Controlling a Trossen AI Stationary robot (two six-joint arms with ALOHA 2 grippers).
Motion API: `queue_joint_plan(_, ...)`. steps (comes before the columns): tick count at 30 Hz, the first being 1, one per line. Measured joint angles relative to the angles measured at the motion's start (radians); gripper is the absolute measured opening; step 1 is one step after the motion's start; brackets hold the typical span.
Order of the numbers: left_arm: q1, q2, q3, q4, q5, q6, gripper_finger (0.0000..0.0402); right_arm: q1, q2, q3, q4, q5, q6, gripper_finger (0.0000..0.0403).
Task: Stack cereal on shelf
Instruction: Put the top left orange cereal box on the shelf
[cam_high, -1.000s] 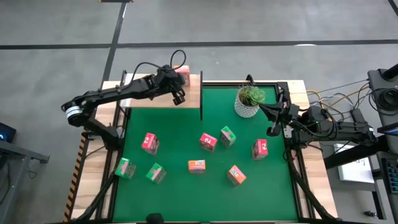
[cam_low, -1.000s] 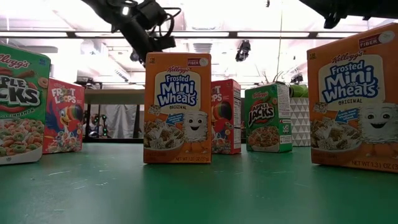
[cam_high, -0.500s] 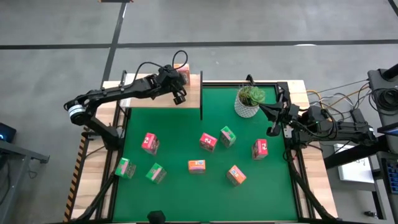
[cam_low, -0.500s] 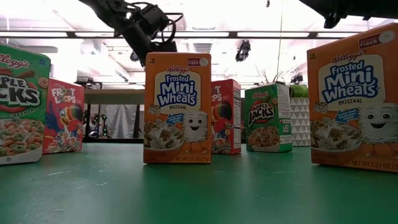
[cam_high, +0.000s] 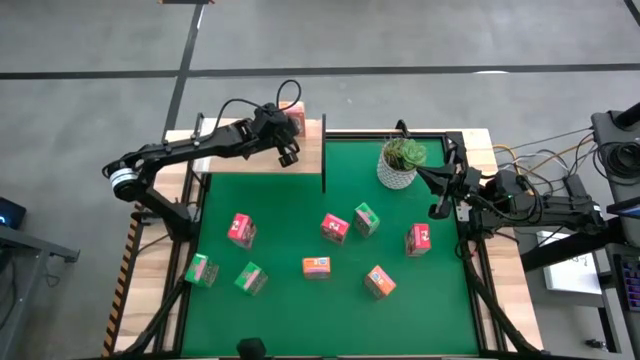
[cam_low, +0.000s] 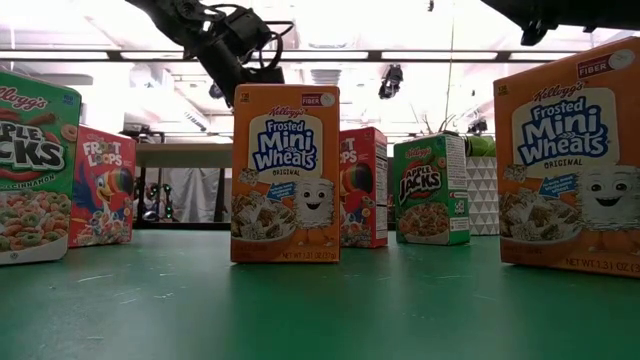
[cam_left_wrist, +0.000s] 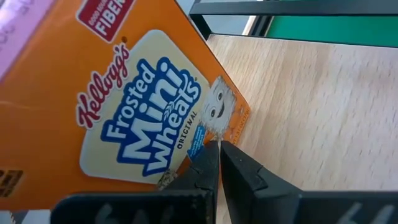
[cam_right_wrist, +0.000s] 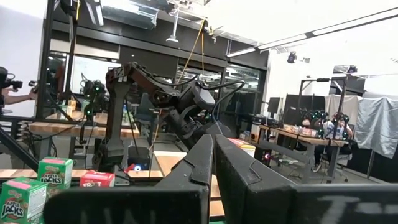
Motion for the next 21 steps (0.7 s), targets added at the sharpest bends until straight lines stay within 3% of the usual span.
queue_joint_plan(5, -0.044, -0.042, 0.0, -0.018, 0.0, 0.002, 0.0, 0.0, 0.0, 0.0, 0.0, 0.0, -0.004, 0.0009)
queue_joint_plan(11, -0.06, -0.177, 0.001, -0.116, -0.038, 0.039, 0.0, 0.0, 0.0, 0.0, -0.009, 0.0, -0.006, 0.0009)
queue_joint_plan(16, -0.001, -0.252, -0.005, -0.175, -0.172, 0.055, 0.0, 0.0, 0.0, 0.0, -0.009, 0.0, -0.006, 0.0009)
queue_joint_plan(21, 0.092, -0.227, -0.007, -0.14, -0.102, 0.03, 0.0, 0.0, 0.0, 0.0, -0.008, 0.0, -0.007, 0.0009)
